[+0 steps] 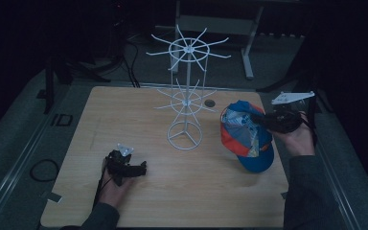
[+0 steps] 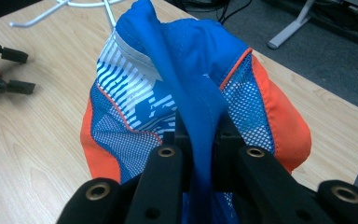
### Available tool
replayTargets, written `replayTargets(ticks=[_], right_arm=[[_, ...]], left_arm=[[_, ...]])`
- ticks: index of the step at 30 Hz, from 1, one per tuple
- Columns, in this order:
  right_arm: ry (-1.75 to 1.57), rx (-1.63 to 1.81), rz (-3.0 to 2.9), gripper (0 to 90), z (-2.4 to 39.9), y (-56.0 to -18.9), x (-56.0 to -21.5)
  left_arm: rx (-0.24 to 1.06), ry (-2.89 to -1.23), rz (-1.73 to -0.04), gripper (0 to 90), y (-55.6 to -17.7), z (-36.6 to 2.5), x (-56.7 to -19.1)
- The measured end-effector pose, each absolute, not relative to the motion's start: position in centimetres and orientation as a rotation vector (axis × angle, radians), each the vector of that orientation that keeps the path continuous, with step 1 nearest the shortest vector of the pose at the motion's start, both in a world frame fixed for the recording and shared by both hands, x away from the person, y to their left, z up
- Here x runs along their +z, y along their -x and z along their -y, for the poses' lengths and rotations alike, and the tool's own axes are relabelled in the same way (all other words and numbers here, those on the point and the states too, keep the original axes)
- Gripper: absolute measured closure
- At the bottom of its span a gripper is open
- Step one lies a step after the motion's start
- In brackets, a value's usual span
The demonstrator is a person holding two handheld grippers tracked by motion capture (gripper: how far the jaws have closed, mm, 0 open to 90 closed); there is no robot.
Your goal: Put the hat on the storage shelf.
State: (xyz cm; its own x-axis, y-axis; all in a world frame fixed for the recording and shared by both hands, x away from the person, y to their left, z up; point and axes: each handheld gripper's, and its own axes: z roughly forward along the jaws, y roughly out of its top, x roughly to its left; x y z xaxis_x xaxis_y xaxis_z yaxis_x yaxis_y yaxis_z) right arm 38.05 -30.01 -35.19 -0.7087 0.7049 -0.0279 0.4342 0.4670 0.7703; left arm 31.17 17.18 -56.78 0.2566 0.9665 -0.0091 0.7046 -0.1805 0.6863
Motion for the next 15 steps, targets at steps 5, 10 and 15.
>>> replayTargets(ticks=[5,10,15], right_arm=[[-0.957,1.107,-2.375,84.1,30.04,-37.99,-34.86],[-0.953,1.111,-2.373,84.1,30.04,-37.93,-34.63],[-0.943,1.122,-2.366,84.1,30.07,-37.83,-34.14]], left_arm=[[0.59,-1.957,-1.511,2.5,-31.17,-17.18,-56.78],[0.59,-1.957,-1.511,2.5,-31.17,-17.18,-56.78],[0.59,-1.958,-1.511,2.5,-31.17,-17.18,-56.78]])
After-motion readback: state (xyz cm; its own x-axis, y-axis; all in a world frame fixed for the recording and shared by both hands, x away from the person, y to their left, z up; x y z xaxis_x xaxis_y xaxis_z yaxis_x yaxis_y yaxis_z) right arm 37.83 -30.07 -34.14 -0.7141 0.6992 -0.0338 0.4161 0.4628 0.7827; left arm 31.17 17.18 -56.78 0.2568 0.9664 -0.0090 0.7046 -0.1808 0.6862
